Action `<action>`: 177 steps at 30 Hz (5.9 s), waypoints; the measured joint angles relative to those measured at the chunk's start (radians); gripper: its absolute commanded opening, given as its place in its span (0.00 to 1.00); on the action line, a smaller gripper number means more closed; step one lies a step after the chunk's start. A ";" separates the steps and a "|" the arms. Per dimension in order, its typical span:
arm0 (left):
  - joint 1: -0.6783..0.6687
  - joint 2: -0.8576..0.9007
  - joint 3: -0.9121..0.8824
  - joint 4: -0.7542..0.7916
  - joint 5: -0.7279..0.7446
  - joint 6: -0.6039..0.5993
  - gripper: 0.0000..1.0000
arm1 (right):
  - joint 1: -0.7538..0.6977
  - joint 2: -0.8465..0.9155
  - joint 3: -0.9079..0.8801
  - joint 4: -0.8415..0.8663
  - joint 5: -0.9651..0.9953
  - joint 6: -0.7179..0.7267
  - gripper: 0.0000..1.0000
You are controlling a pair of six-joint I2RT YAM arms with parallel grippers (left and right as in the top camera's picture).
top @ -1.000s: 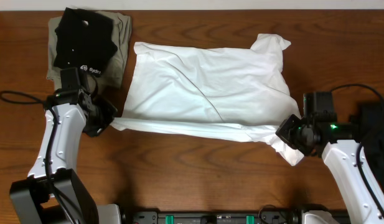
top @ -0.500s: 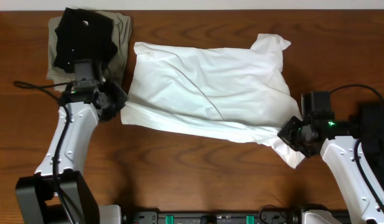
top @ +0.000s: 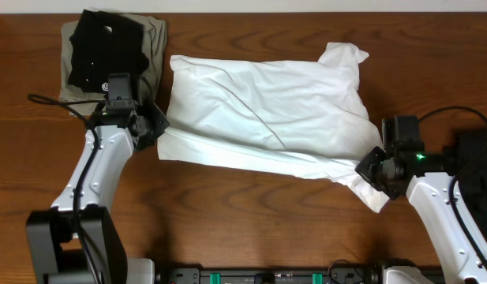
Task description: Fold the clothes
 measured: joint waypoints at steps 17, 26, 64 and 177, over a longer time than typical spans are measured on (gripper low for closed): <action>0.000 0.027 0.000 0.058 -0.018 0.000 0.06 | 0.000 0.000 0.000 0.030 0.050 0.009 0.09; 0.000 0.027 0.000 0.063 -0.024 0.001 0.17 | -0.013 0.000 0.000 0.067 0.070 0.023 0.49; 0.000 -0.113 0.000 -0.106 -0.024 0.058 0.93 | 0.317 0.133 0.048 -0.056 0.035 -0.212 0.54; -0.214 0.178 -0.001 -0.102 0.198 0.308 0.06 | 0.119 0.266 0.089 0.065 -0.127 -0.296 0.02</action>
